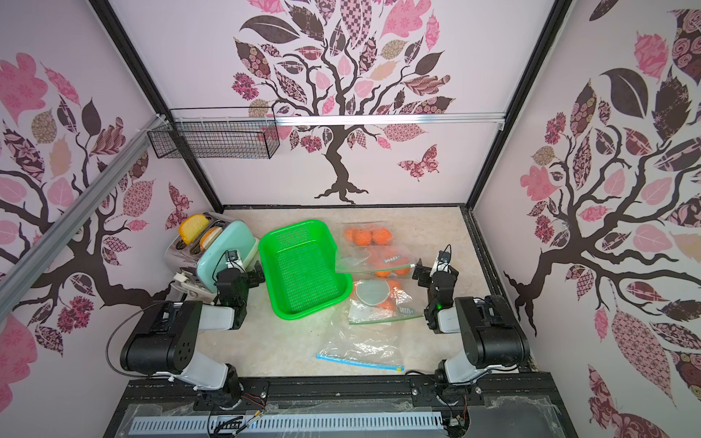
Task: Open the zip-top bag and take out the orange
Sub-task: Unzip the zipper on the zipper food storage bag.
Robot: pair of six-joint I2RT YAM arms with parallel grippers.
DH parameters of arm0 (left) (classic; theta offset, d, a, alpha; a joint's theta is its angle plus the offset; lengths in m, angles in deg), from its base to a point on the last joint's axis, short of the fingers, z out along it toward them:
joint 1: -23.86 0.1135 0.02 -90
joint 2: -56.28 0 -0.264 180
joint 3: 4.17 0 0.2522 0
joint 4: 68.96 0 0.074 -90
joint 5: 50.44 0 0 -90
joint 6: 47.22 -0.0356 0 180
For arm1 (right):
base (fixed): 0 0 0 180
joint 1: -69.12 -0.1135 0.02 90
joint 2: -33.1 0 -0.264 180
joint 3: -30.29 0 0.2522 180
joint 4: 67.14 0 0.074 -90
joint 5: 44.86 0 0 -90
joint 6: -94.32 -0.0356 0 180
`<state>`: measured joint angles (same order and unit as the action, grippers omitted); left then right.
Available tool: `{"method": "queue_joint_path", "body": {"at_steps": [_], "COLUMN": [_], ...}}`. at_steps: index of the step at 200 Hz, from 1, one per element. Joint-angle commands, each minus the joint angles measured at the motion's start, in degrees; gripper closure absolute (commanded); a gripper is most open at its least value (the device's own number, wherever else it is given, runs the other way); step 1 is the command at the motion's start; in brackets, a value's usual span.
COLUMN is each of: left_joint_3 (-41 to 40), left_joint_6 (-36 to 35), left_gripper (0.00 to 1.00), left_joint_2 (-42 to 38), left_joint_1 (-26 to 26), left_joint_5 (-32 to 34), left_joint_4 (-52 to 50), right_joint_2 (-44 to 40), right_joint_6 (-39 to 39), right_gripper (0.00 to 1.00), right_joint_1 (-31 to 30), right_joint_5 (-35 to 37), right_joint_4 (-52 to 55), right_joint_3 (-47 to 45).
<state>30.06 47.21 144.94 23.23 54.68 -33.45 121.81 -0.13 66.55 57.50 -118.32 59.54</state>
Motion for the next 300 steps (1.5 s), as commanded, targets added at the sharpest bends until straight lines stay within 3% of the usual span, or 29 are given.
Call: {"method": "queue_joint_path", "body": {"at_steps": [1,93,103,114,129,153,166,178,190,203,220,256,267,277,300], "left_joint_3": [1.0,0.7,0.3,1.8,5.7,7.0,6.0,6.4,9.6,10.3,10.6,20.9,22.8,24.8,25.4], "left_joint_6": [-0.5,-0.8,-1.8,-3.6,-5.0,-0.3,4.8,10.6,19.7,21.6,22.7,31.1,29.6,27.6,26.4], "left_gripper": [0.02,0.02,0.02,0.02,0.02,0.02,0.02,0.02,0.02,0.02,0.13,0.24,0.25,0.25,0.25], "left_joint_2": [0.5,0.4,-0.4,-4.2,-10.3,-19.9,-25.0,-28.7,-32.8,-36.0,-39.3,-40.7,-41.9,-43.5,-46.7], "left_joint_1": [0.2,0.2,-1.8,-4.9,-7.0,-8.1,-8.0,-8.0,-7.9,-8.0,-8.3,-10.6,-14.0,-18.1,-27.0], "left_joint_5": [0.3,0.2,4.7,11.1,11.6,12.6,12.1,12.8,14.0,5.7,-10.0,-28.4,-30.4,-28.2,-25.9], "left_joint_4": [1.5,1.8,4.1,-2.3,-14.1,-23.7,-24.6,-27.5,-39.1,-42.5,-41.0,-60.8,-66.3,-72.7,-79.0], "right_joint_2": [-0.1,0.2,-0.1,-0.2,-2.0,-12.1,-17.8,-21.5,-24.1,-26.2,-29.2,-44.5,-49.3,-52.2,-58.4], "right_joint_6": [0.4,0.3,0.3,0.4,0.8,0.7,-5.7,-9.3,-12.0,-16.2,-20.7,-29.7,-30.2,-31.6,-34.1], "right_gripper": [0.01,0.01,0.01,0.01,0.01,0.01,0.01,0.01,0.01,0.01,0.01,0.01,0.01,0.01,0.03], "right_joint_1": [-0.4,-0.4,-0.4,-0.5,-0.8,-2.1,-2.2,-2.1,-2.0,-2.1,-2.1,-2.1,-2.6,-6.5,-8.6], "right_joint_5": [0.6,0.7,0.7,0.6,2.2,4.0,6.0,4.3,1.9,0.9,-0.1,-9.5,-12.0,-9.3,-14.5], "right_joint_4": [-0.6,-0.2,-0.3,-0.9,-0.8,15.5,19.2,23.3,28.9,34.8,43.2,61.1,67.7,74.3,79.6], "right_joint_3": [0.7,1.1,0.9,0.6,0.7,5.0,5.5,6.7,9.0,10.8,12.9,14.0,14.7,15.3,13.3]}}
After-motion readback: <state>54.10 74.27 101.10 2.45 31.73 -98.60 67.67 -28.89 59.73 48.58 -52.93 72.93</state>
